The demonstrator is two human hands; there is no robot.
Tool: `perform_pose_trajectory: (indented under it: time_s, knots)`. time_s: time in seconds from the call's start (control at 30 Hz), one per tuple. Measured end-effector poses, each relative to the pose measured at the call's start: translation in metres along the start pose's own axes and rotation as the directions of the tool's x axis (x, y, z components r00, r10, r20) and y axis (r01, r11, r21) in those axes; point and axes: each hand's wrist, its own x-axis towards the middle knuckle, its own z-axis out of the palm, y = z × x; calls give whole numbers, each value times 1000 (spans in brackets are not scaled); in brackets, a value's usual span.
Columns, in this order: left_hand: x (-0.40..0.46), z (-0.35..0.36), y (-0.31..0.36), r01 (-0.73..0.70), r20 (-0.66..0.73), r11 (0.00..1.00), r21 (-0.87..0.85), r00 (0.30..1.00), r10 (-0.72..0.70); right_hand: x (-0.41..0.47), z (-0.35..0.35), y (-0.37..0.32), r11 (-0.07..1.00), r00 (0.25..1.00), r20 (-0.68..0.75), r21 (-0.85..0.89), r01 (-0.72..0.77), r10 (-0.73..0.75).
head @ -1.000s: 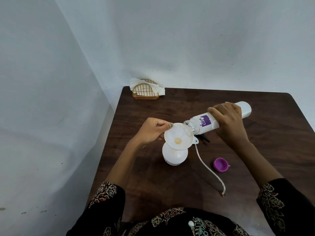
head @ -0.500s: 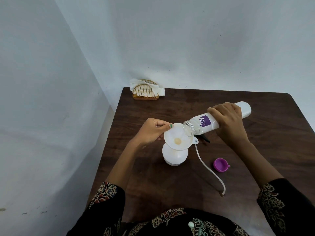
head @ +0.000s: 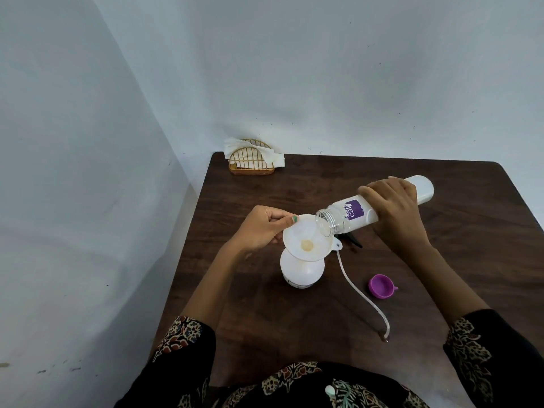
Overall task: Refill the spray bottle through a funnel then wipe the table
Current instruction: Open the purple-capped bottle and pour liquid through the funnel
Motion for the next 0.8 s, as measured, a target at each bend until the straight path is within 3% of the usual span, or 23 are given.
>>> perform_pose_trajectory:
  time_s: [0.8]
  knots:
    - [0,-1,-1,-4,8,1000,11,1000,4,2,-2,-1,1000,1000,-19,9,6,-5]
